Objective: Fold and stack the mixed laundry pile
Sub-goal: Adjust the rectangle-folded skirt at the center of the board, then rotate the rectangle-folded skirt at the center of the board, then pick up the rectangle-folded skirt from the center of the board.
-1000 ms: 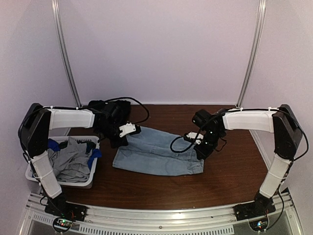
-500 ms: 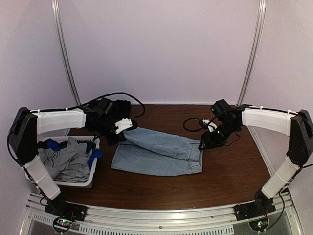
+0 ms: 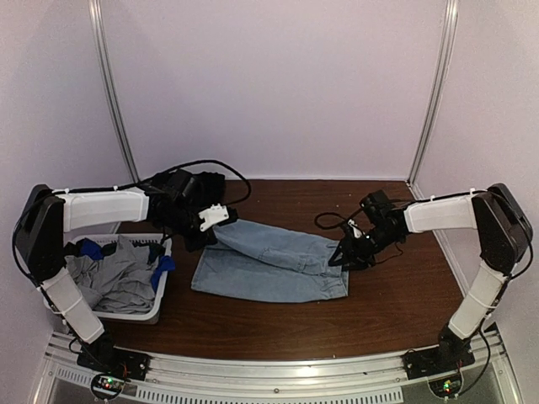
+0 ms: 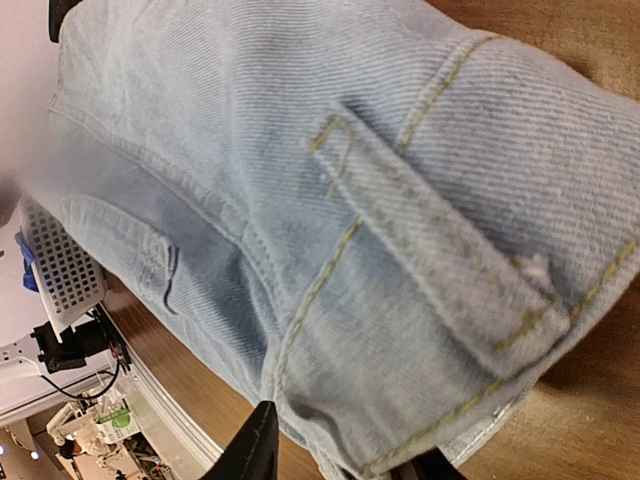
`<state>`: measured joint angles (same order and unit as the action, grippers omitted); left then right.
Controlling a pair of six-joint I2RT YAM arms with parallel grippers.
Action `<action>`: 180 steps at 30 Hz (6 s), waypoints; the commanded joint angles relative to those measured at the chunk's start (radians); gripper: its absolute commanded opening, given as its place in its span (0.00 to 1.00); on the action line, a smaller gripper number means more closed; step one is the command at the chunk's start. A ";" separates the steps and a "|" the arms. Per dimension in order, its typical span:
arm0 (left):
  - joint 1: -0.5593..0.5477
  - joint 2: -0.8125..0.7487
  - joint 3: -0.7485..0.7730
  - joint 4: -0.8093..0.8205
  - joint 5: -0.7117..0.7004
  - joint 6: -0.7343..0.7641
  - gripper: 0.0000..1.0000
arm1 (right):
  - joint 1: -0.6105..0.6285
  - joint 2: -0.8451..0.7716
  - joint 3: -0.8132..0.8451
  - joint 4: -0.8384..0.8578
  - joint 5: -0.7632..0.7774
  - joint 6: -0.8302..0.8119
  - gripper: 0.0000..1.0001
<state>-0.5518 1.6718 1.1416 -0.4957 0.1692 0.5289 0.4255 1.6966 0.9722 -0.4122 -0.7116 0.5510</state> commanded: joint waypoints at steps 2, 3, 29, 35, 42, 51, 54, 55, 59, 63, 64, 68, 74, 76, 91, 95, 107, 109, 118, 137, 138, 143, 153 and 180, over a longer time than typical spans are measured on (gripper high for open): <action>-0.007 0.005 0.003 0.026 -0.023 -0.010 0.00 | -0.022 0.035 0.050 0.051 -0.019 0.037 0.32; -0.007 0.006 0.004 0.026 -0.027 -0.011 0.00 | -0.028 0.038 0.054 0.048 -0.021 0.036 0.31; -0.210 -0.133 -0.276 -0.014 -0.154 -0.106 0.00 | 0.023 -0.118 -0.194 -0.029 -0.088 -0.085 0.00; -0.214 -0.070 -0.239 -0.028 -0.155 -0.134 0.19 | 0.027 -0.090 -0.172 -0.041 -0.098 -0.105 0.30; -0.217 -0.113 -0.193 -0.067 -0.154 -0.147 0.46 | -0.010 -0.128 -0.056 -0.132 -0.090 -0.102 0.38; -0.217 -0.043 -0.158 -0.095 -0.110 -0.110 0.03 | -0.025 -0.081 -0.112 -0.048 -0.219 -0.018 0.00; -0.218 -0.045 -0.133 -0.103 -0.135 -0.119 0.00 | -0.031 -0.089 -0.073 -0.101 -0.206 -0.050 0.00; -0.218 -0.059 -0.128 -0.098 -0.145 -0.123 0.00 | -0.037 -0.096 -0.046 -0.119 -0.205 -0.055 0.00; -0.217 -0.117 -0.111 -0.109 -0.226 -0.139 0.00 | -0.044 -0.134 0.045 -0.201 -0.220 -0.063 0.00; -0.218 -0.154 -0.128 -0.155 -0.265 -0.165 0.00 | -0.021 -0.209 -0.035 -0.199 -0.242 -0.030 0.00; -0.218 -0.163 -0.148 -0.150 -0.267 -0.173 0.00 | -0.005 -0.222 -0.073 -0.182 -0.245 -0.021 0.00; -0.217 -0.171 -0.213 -0.120 -0.286 -0.204 0.00 | 0.095 -0.218 -0.214 -0.062 -0.248 0.034 0.00; -0.219 -0.121 -0.269 -0.086 -0.276 -0.211 0.00 | 0.132 -0.074 -0.292 0.046 -0.189 0.012 0.00; -0.219 -0.104 -0.275 -0.073 -0.292 -0.215 0.00 | 0.131 -0.045 -0.286 0.057 -0.167 0.007 0.00; -0.219 -0.426 -0.150 0.029 -0.381 -0.406 0.98 | 0.114 -0.372 -0.066 -0.276 -0.024 -0.132 0.62; -0.218 -0.415 -0.109 0.052 -0.349 -0.517 0.98 | 0.067 -0.366 -0.007 -0.290 0.038 -0.171 0.62; -0.292 -0.044 -0.046 -0.103 -0.197 -0.579 0.91 | 0.170 -0.046 0.106 -0.270 -0.059 -0.360 0.37; -0.292 0.002 -0.058 -0.132 -0.210 -0.600 0.89 | 0.203 -0.012 0.053 -0.252 -0.074 -0.362 0.35; -0.290 0.238 0.001 -0.161 -0.281 -0.632 0.81 | 0.275 -0.008 -0.173 -0.183 -0.087 -0.340 0.33; -0.151 0.508 0.815 -0.252 -0.095 -0.580 0.93 | 0.229 -0.106 0.118 -0.135 -0.279 -0.314 0.45; -0.165 0.478 0.770 -0.239 -0.067 -0.592 0.92 | 0.200 -0.127 0.085 -0.135 -0.273 -0.310 0.44; -0.278 0.391 0.566 -0.173 0.057 -0.658 0.82 | 0.142 -0.197 -0.087 -0.090 -0.217 -0.225 0.39; -0.363 0.355 0.186 0.101 0.186 -0.847 0.59 | 0.141 -0.113 -0.293 0.248 -0.265 -0.011 0.38; -0.333 0.033 -0.094 0.183 0.172 -1.049 0.70 | 0.148 -0.123 -0.051 0.062 -0.186 -0.121 0.39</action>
<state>-0.8330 1.6890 1.0702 -0.3088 0.2993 -0.4152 0.5842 1.5951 0.9432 -0.3336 -0.9585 0.4183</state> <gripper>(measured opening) 0.673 0.386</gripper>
